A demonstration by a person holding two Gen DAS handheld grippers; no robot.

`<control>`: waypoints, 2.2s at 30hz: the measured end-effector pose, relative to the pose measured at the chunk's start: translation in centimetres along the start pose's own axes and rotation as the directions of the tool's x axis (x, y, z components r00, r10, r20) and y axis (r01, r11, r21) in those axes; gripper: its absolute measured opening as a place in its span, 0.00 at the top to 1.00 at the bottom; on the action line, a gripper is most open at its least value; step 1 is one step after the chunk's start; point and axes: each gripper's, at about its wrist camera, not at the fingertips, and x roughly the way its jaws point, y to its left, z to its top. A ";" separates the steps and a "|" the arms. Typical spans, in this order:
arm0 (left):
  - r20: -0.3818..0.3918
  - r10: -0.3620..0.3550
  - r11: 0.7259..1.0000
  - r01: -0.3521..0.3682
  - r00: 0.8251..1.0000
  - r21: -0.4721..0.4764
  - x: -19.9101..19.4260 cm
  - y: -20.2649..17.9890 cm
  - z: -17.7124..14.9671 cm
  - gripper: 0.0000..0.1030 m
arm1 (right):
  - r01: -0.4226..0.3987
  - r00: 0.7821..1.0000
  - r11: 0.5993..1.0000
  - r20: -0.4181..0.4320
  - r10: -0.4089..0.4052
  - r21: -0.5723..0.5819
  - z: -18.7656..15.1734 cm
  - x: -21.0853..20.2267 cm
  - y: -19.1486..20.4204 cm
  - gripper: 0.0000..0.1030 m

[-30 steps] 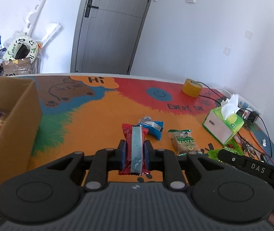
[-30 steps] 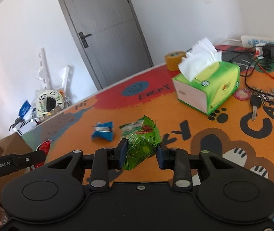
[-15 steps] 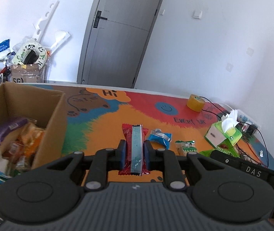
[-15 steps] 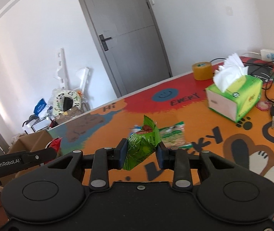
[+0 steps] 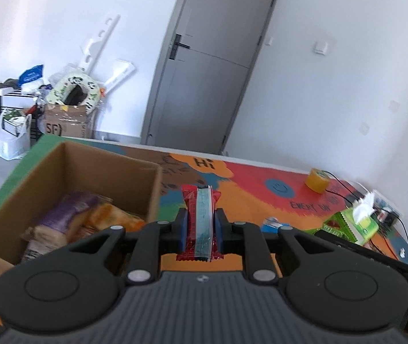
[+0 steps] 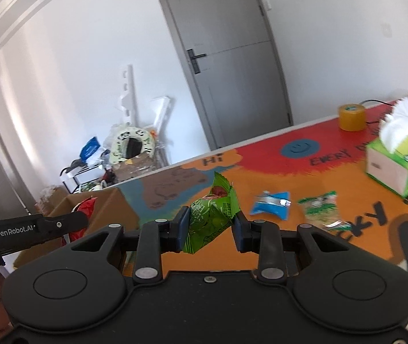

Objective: Organize snacks
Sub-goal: 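Carry both held packets toward the cardboard box, then open both grippers to drop the red stick snack and green candy into the box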

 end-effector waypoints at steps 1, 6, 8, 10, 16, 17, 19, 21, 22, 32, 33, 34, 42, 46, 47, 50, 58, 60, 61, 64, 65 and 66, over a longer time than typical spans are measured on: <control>0.006 0.009 1.000 -0.009 1.000 -0.006 -0.2 0.5 0.2 0.82 | -0.008 1.000 1.000 0.000 0.008 -0.004 0.1 0.2 0.4 0.69; 0.021 0.046 0.999 -0.045 0.999 -0.028 -0.7 2.6 1.0 0.82 | -0.048 0.999 0.998 -0.006 0.048 -0.028 0.4 1.4 2.6 0.69; 0.021 0.058 0.998 -0.058 0.998 -0.036 -0.8 3.3 1.2 0.82 | -0.061 0.998 0.998 -0.014 0.061 -0.034 0.4 1.9 3.4 0.69; 0.024 0.071 0.997 -0.070 0.997 -0.043 -1.0 4.1 1.3 0.82 | -0.075 0.997 0.996 -0.021 0.074 -0.046 0.4 2.3 4.1 0.69; 0.030 0.105 0.992 -0.103 0.994 -0.068 -1.6 6.3 1.9 0.82 | -0.114 0.993 0.990 -0.036 0.112 -0.082 0.6 3.3 6.4 0.69; 0.032 0.111 0.991 -0.109 0.993 -0.073 -1.7 6.7 2.0 0.82 | -0.121 0.992 0.989 -0.038 0.118 -0.088 0.6 3.4 6.9 0.69; 0.034 0.120 0.990 -0.117 0.992 -0.082 -1.7 7.3 2.2 0.82 | -0.133 0.991 0.986 -0.042 0.130 -0.099 0.7 3.6 7.6 0.69; 0.029 0.122 0.989 -0.119 0.992 -0.088 -1.8 7.9 2.2 0.82 | -0.145 0.989 0.983 -0.047 0.141 -0.111 0.7 3.8 8.5 0.69; 0.026 0.123 0.989 -0.120 0.992 -0.092 -1.8 8.2 2.3 0.82 | -0.150 0.988 0.982 -0.049 0.146 -0.117 0.7 3.9 8.8 0.69; -0.018 0.112 0.986 -0.113 0.994 -0.120 -1.9 10.1 2.3 0.73 | -0.194 0.980 0.967 -0.076 0.184 -0.167 0.5 4.7 12.6 0.69; -0.016 0.117 0.985 -0.118 0.993 -0.127 -2.0 10.4 2.4 0.72 | -0.198 0.979 0.965 -0.078 0.187 -0.171 0.4 4.7 12.9 0.69; -0.012 0.122 0.983 -0.123 0.992 -0.134 -2.2 10.7 2.4 0.72 | -0.202 0.978 0.963 -0.081 0.191 -0.176 0.3 4.7 13.2 0.69; 0.001 0.141 0.977 -0.139 0.990 -0.162 -3.5 11.8 2.5 0.71 | -0.240 0.969 0.952 -0.111 0.222 -0.189 -0.1 4.8 15.2 0.68; 0.000 0.148 0.975 -0.146 0.989 -0.170 -3.8 12.0 2.4 0.67 | -0.273 0.959 0.943 -0.128 0.252 -0.191 -0.3 4.5 15.9 0.56; 0.001 0.148 0.975 -0.146 0.989 -0.169 -3.8 12.0 2.4 0.66 | -0.265 0.962 0.945 -0.123 0.245 -0.192 -0.3 4.3 15.8 0.55; 0.004 0.143 0.977 -0.140 0.990 -0.163 -4.0 11.8 2.5 0.60 | -0.240 0.968 0.954 -0.112 0.223 -0.177 0.0 3.9 15.1 0.55; -0.009 0.093 0.988 -0.093 0.996 -0.123 -3.3 9.7 2.0 0.44 | -0.169 0.983 0.978 -0.099 0.157 -0.125 -0.2 2.8 11.8 0.54; -0.015 0.075 0.991 -0.076 0.997 -0.111 -3.1 9.1 1.8 0.41 | -0.150 0.985 0.982 -0.098 0.139 -0.114 -0.3 2.5 11.0 0.53; -0.018 0.069 0.992 -0.071 0.997 -0.108 -3.0 8.9 1.7 0.39 | -0.139 0.987 0.984 -0.098 0.129 -0.108 -0.3 2.3 10.5 0.52; -0.033 0.055 0.994 -0.058 0.998 -0.094 -2.6 8.2 1.4 0.38 | -0.114 0.990 0.989 -0.095 0.105 -0.091 -0.5 1.6 9.1 0.51; -0.037 0.052 0.995 -0.055 0.998 -0.089 -2.5 8.1 1.3 0.37 | -0.108 0.991 0.991 -0.094 0.100 -0.085 -0.5 1.5 8.7 0.51; -0.042 0.051 0.995 -0.054 0.998 -0.084 -2.4 7.9 1.2 0.37 | -0.103 0.991 0.992 -0.093 0.095 -0.079 -0.5 1.3 8.3 0.50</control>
